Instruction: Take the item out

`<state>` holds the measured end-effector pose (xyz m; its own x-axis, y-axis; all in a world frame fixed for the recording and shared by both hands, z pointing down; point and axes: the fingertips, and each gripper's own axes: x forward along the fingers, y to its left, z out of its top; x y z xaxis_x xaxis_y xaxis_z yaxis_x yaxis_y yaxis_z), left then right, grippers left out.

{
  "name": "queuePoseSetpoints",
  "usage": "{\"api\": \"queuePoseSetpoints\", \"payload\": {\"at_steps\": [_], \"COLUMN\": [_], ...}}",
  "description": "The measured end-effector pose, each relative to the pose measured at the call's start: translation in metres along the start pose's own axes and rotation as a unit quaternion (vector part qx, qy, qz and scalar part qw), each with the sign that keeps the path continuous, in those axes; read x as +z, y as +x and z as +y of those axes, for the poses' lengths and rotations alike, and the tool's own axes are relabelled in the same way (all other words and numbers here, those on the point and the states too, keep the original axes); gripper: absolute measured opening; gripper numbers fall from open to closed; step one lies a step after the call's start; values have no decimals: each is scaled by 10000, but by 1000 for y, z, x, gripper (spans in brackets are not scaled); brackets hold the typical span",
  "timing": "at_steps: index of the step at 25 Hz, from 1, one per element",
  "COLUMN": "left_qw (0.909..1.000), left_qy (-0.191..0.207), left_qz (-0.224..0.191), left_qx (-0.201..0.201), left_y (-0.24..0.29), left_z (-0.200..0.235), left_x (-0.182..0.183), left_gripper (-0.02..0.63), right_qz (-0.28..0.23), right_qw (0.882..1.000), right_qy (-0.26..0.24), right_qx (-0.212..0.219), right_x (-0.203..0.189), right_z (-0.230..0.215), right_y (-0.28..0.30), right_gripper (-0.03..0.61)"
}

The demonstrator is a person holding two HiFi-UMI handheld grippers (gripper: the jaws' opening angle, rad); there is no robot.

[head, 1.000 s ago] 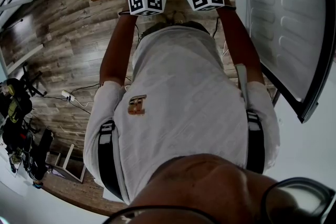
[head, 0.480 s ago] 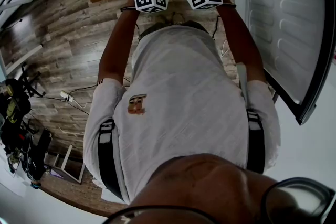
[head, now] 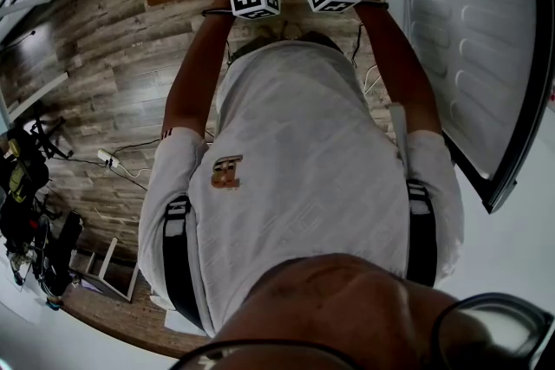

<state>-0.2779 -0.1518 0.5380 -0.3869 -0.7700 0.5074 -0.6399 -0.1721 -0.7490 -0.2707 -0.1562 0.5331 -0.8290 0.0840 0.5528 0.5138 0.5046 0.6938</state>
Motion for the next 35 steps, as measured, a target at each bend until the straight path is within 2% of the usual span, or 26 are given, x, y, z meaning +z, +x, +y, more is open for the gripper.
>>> {"api": "queuePoseSetpoints", "payload": {"at_steps": [6, 17, 29, 35], "left_qw": [9995, 9971, 9945, 9946], "left_qy": [179, 313, 354, 376], "left_qz": [229, 690, 971, 967], "left_qx": [-115, -101, -152, -33], "left_y": [17, 45, 58, 57], "left_z": [-7, -17, -21, -18], "left_x": [-10, -20, -40, -36], "left_gripper": [183, 186, 184, 144], "right_qz": [217, 406, 411, 431], "right_qw": [9992, 9962, 9960, 9946], "right_qy": [-285, -744, -762, -921], "right_qx": [148, 199, 207, 221], "right_x": [-16, -28, -21, -24], "right_z": [6, 13, 8, 10], "right_y": [25, 44, 64, 60], "right_gripper": [176, 176, 173, 105]}}
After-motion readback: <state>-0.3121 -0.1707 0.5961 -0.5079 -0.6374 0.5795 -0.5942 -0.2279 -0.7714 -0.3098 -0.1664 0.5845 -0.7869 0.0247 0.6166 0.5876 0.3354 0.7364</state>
